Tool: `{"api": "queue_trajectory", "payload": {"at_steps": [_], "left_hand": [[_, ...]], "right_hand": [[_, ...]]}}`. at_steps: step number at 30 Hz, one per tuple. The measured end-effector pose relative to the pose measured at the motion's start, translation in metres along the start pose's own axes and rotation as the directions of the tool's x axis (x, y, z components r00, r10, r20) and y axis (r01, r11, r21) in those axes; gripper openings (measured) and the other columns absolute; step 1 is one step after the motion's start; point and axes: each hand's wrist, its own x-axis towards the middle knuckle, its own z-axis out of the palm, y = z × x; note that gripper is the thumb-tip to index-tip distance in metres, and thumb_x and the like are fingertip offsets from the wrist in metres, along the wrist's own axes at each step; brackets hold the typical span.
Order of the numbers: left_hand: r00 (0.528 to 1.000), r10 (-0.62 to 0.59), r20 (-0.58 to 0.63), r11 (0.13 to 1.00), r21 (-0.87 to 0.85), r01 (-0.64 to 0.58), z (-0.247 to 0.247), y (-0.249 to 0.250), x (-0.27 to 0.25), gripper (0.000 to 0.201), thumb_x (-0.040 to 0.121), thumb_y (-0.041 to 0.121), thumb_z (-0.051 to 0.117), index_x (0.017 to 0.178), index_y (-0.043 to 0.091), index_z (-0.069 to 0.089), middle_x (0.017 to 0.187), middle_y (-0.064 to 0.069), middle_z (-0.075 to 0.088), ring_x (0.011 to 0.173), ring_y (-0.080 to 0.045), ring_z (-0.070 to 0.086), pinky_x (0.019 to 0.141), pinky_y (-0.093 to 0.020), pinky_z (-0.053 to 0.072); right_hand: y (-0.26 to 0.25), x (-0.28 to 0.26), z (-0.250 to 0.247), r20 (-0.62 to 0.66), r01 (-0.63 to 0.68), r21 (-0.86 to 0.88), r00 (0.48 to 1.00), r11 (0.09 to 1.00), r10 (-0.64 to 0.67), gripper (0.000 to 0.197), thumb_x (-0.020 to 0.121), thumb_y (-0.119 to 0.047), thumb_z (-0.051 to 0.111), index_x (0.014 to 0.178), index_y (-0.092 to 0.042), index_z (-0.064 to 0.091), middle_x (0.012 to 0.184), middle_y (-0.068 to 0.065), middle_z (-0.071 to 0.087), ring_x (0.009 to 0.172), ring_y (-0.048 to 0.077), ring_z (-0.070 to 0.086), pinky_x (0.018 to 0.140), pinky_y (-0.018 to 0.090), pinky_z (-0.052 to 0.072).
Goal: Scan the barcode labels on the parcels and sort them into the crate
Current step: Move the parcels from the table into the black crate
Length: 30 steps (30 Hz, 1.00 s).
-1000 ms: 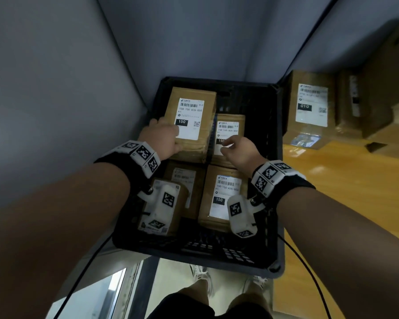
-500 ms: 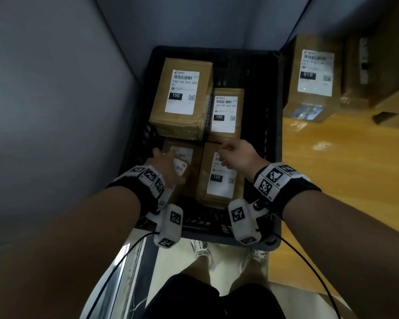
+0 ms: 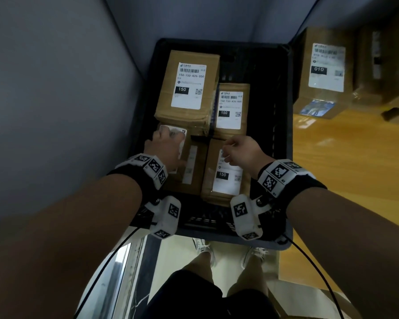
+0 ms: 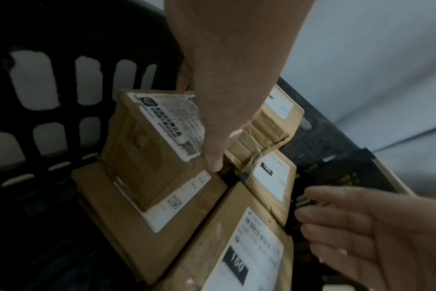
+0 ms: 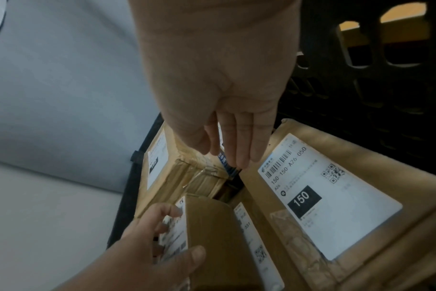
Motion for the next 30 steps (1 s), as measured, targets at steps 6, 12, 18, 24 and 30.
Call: {"api": "queue_trajectory", "payload": {"at_steps": [6,12,18,24,30], "left_hand": [[1.000,0.006,-0.004,1.000,0.007,-0.006,-0.028,0.017,-0.002,0.057,0.088,0.038,0.061,0.136,0.015,0.040,0.137,-0.015,0.035,0.125,-0.034,0.036,0.096,-0.046,0.041],[0.976,0.148,-0.159,0.969,-0.173,-0.175,-0.083,0.064,-0.008,0.037,0.094,0.032,0.052,0.124,0.010,0.053,0.121,-0.014,0.053,0.114,-0.031,0.050,0.088,-0.035,0.043],[0.929,0.221,-0.296,0.894,-0.320,-0.314,-0.156,0.146,-0.017,0.034,0.093,0.030,0.054,0.123,0.014,0.056,0.121,-0.011,0.058,0.108,-0.027,0.057,0.093,-0.035,0.046],[0.883,0.282,-0.375,0.798,-0.419,-0.433,-0.216,0.236,-0.030,0.031,0.095,0.030,0.054,0.120,0.012,0.055,0.115,-0.006,0.063,0.103,-0.022,0.059,0.091,-0.033,0.047],[0.948,0.235,-0.216,0.634,-0.705,-0.318,-0.225,0.318,-0.019,0.052,0.095,0.051,0.046,0.130,0.013,0.045,0.125,-0.001,0.054,0.111,-0.019,0.054,0.097,-0.036,0.045]], "right_hand": [[-0.010,-0.011,-0.018,-0.033,0.035,0.003,0.999,0.999,-0.034,0.011,0.095,-0.012,0.053,0.087,-0.016,0.058,0.084,0.007,0.064,0.072,0.018,0.062,0.076,0.036,0.055],[-0.032,-0.034,-0.074,-0.174,0.117,0.046,0.979,0.992,-0.107,0.009,0.096,-0.010,0.049,0.099,-0.013,0.057,0.097,0.015,0.067,0.086,0.027,0.066,0.082,0.041,0.057],[-0.052,-0.076,-0.170,-0.411,0.286,0.039,0.878,0.958,-0.245,0.020,0.092,0.001,0.043,0.090,-0.015,0.055,0.089,0.015,0.067,0.071,0.023,0.064,0.066,0.028,0.055],[-0.056,-0.118,-0.278,-0.608,0.389,-0.205,0.668,0.898,-0.428,0.019,0.092,-0.003,0.050,0.105,-0.012,0.060,0.090,-0.003,0.062,0.083,0.016,0.059,0.074,0.027,0.047],[-0.023,-0.120,-0.365,-0.645,0.107,-0.526,0.596,0.844,-0.477,0.039,0.091,-0.024,0.056,0.128,-0.014,0.056,0.128,0.006,0.055,0.124,0.025,0.047,0.108,0.041,0.037]]}}
